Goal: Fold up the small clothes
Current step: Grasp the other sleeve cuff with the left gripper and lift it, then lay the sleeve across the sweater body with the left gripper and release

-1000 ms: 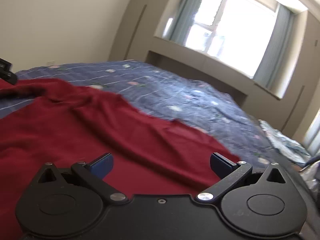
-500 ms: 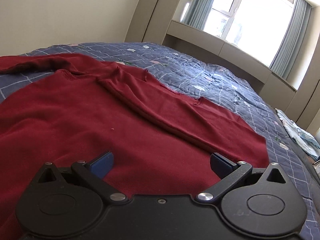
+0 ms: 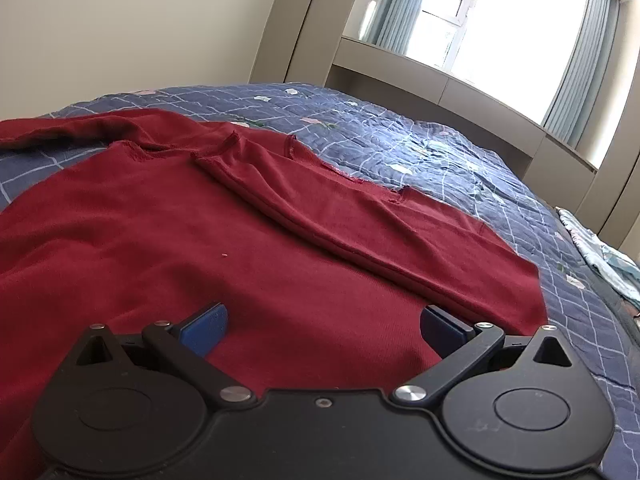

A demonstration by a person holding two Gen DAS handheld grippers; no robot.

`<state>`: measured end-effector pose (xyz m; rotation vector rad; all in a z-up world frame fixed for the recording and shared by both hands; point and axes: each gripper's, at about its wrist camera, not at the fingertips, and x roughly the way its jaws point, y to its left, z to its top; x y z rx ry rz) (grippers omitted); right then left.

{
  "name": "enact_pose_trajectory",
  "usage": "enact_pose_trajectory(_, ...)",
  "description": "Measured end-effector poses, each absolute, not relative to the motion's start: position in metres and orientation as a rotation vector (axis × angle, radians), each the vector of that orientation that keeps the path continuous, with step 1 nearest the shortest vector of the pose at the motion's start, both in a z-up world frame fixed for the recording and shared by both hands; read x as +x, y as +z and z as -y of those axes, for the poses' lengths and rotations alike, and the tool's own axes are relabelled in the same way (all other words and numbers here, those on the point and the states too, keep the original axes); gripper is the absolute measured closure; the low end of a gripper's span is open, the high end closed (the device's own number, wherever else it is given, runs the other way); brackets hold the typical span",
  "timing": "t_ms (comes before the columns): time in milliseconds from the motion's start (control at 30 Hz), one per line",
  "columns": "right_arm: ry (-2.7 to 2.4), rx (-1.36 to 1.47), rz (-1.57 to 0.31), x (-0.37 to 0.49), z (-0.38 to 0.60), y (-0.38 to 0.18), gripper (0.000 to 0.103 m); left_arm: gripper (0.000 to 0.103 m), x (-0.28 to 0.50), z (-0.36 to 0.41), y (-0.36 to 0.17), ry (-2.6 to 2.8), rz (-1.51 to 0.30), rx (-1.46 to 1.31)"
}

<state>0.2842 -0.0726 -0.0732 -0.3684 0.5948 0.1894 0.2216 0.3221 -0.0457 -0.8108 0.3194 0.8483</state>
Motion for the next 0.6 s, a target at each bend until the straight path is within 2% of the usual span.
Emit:
enact_pose_trajectory(200, 0.204, -0.328, -0.577, 0.281, 0.079, -0.067, 0.001, 0.1, 0.276, -0.293, 0.031, 0.637, -0.192, -0.629)
enact_pose_trajectory(400, 0.181, -0.293, -0.538, 0.273, 0.107, -0.049, 0.001, 0.1, 0.341, -0.219, 0.106, 0.322, -0.107, -0.45)
enact_pose_trajectory(600, 0.061, -0.303, -0.524, 0.27, 0.159, -0.039, 0.001, 0.1, 0.39, -0.11, 0.12, -0.022, -0.154, -0.296)
